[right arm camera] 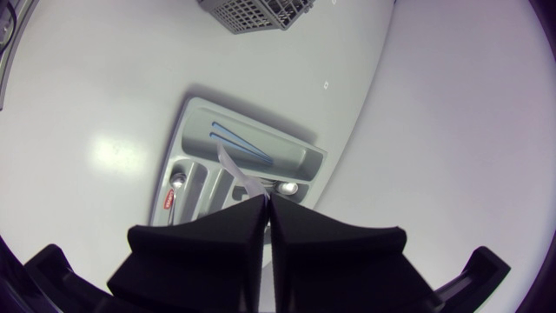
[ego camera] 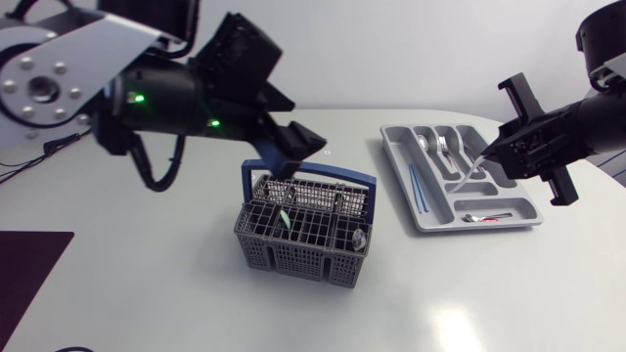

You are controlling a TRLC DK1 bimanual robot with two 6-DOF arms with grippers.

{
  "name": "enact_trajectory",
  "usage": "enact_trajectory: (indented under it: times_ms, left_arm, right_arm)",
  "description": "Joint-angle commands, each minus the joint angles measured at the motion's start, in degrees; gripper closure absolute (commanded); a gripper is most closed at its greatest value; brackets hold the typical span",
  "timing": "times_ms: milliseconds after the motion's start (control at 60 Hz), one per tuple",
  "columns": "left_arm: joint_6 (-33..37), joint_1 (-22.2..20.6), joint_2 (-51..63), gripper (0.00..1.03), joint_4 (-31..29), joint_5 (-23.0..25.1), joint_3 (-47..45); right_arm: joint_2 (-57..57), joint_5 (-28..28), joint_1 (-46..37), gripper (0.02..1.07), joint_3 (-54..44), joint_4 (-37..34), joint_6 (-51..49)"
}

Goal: Unload the cutlery basket into the drawer organizer.

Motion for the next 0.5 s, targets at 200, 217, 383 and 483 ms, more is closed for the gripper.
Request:
enact_trajectory:
  times_ms: [200, 217, 383, 483]
  left_arm:
    - [3.99, -3.57, 15.01, 0.05, -1.15, 10.44, 12.95]
    - [4.34, -3.75, 15.36, 0.05, -1.06, 10.88, 13.12]
    - [7.68, -3.92, 18.62, 0.05, 1.93, 15.53, 14.79]
    - [8.83, -4.45, 20.02, 0.05, 3.07, 16.94, 16.2]
  right_arm:
    - [-1.76, -8.98, -0.28, 1.01, 8.53, -7.86, 10.89]
    - [-1.76, -9.51, -0.2, 1.01, 9.41, -8.83, 11.76]
    - [-2.55, -14.25, 1.3, 1.01, 13.19, -11.64, 18.27]
    - [-2.73, -16.71, 2.09, 1.01, 14.42, -12.7, 21.26]
